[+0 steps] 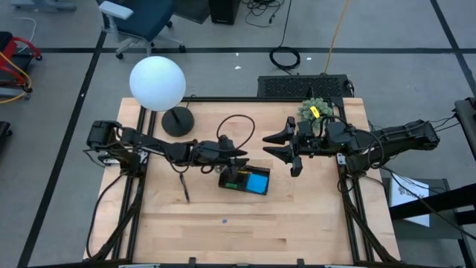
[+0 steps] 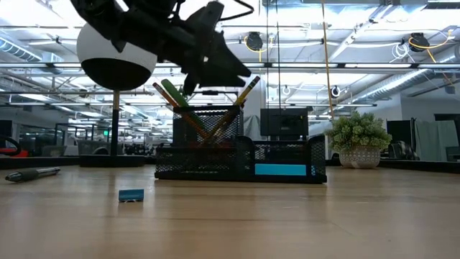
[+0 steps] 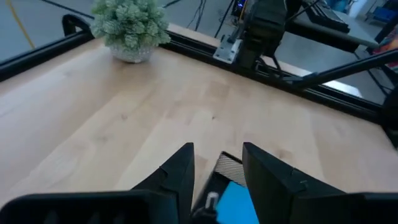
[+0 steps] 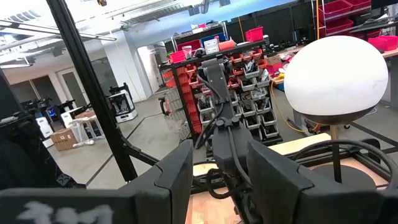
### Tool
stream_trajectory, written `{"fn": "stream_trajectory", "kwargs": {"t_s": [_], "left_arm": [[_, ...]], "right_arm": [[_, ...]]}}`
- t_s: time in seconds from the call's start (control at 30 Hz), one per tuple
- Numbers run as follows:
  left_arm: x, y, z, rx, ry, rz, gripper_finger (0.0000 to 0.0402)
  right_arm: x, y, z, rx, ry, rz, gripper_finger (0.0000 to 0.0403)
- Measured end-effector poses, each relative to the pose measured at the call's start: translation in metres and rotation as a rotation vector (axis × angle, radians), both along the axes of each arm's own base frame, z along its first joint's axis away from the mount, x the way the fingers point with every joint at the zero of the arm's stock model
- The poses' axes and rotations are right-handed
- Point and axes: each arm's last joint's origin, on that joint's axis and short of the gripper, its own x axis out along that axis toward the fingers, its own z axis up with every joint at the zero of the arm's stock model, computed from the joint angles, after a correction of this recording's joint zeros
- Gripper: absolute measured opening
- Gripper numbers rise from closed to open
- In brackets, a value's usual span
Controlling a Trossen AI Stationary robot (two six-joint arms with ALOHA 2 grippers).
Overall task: Pick and place office supplies into organizer
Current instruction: Put the black pen into the desk organizer
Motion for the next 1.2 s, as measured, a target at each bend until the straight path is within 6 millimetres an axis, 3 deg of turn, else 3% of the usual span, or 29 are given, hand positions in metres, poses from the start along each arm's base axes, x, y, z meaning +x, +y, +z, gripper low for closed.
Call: {"fn": "stream_trajectory", "kwargs": {"t_s": [0.13, 0.3, 0.47, 0.63, 0.93, 1.2], "left_arm": [[-0.002, -0.004, 0.018, -0.041, 0.017, 0.007, 0.0129], [-0.022, -0.006, 0.046, -0.193, 0.104, 0.111, 0.0129], [-0.055, -0.011, 0.086, -0.345, 0.119, 0.174, 0.0129], [-0.093, -0.017, 0.108, -0.534, 0.141, 0.244, 0.0129], [-0.144, -0.036, 0.095, -0.808, 0.409, 0.501, 0.0129], [-0.162, -0.047, 0.081, -0.836, 0.577, 0.697, 0.0129]], "right_arm": [[0.0, 0.0, 0.0, 0.0, -0.001, 0.0, 0.014], [0.0, 0.0, 0.0, 0.0, 0.0, 0.0, 0.0141], [0.0, 0.0, 0.0, 0.001, -0.003, 0.0, 0.0141], [0.0, 0.0, 0.0, 0.001, -0.002, 0.0, 0.0142], [0.0, 0.0, 0.0, 0.001, -0.003, 0.0, 0.014], [0.0, 0.0, 0.0, 0.001, -0.003, 0.0, 0.0141]]}}
